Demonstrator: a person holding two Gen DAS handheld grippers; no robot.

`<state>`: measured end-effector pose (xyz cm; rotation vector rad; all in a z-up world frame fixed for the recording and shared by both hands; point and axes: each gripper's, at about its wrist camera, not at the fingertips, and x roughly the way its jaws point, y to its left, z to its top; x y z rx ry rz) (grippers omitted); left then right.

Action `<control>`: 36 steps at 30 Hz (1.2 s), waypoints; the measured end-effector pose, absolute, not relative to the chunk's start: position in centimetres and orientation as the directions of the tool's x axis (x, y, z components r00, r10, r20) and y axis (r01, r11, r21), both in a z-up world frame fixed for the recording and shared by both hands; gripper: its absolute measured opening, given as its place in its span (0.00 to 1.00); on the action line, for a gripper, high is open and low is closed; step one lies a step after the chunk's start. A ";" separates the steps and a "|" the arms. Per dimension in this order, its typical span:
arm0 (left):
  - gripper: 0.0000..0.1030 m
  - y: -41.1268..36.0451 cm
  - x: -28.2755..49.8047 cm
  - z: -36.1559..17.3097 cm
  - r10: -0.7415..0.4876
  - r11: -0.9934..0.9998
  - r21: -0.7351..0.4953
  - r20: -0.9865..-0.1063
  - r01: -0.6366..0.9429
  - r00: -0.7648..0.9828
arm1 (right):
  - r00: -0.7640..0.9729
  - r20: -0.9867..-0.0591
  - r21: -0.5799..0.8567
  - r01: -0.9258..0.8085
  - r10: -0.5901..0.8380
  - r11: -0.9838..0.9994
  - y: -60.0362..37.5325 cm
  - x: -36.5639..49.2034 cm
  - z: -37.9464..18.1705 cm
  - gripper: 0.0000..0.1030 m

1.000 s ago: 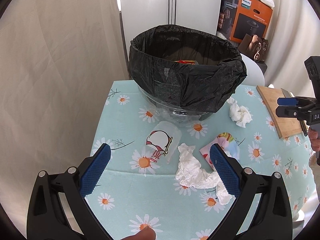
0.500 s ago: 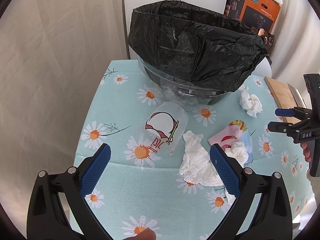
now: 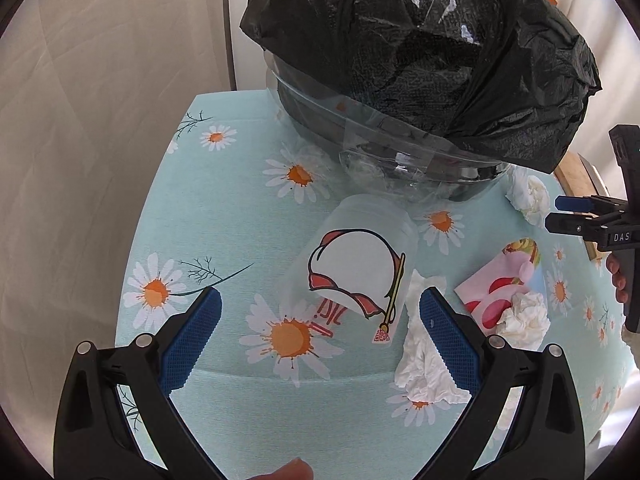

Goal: Collect trash
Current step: 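Grasp the clear printed cup with left tool while right tool approaches tissue, then grasp the crumpled white tissue with the right tool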

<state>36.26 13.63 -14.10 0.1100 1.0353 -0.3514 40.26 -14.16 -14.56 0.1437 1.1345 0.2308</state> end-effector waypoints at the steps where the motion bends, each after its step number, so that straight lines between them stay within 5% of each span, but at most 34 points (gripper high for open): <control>1: 0.94 13.6 36.5 -14.3 -0.243 0.934 -0.079 -0.855 0.348 0.458 | 0.400 -0.879 0.232 -0.114 0.258 0.966 -14.2 40.6 -14.7 0.92; 16: 0.93 12.5 39.6 -16.5 -0.321 0.881 -0.109 -0.854 0.461 0.410 | 0.400 -0.886 0.207 -0.110 0.234 0.972 -13.7 43.9 -16.3 0.89; 17: 0.85 12.4 39.5 -16.3 -0.332 0.877 -0.117 -0.848 0.466 0.413 | 0.403 -0.884 0.209 -0.111 0.236 0.972 -13.7 43.9 -16.4 0.84; 18: 0.74 12.3 39.5 -16.0 -0.323 0.882 -0.104 -0.843 0.460 0.429 | 0.396 -0.886 0.213 -0.114 0.241 0.970 -13.7 43.9 -16.5 0.60; 19: 0.69 12.3 39.3 -15.8 -0.316 0.886 -0.096 -0.841 0.454 0.439 | 0.381 -0.891 0.218 -0.118 0.247 0.969 -13.7 43.9 -16.9 0.51; 21: 0.60 12.3 39.3 -15.5 -0.327 0.885 -0.116 -0.845 0.451 0.424 | 0.374 -0.893 0.212 -0.141 0.251 0.967 -13.3 43.8 -17.0 0.46; 36: 0.59 13.9 33.7 -11.8 -0.259 0.920 -0.068 -0.844 0.385 0.469 | 0.383 -0.852 0.321 -0.156 0.357 0.934 -14.7 38.5 -14.6 0.46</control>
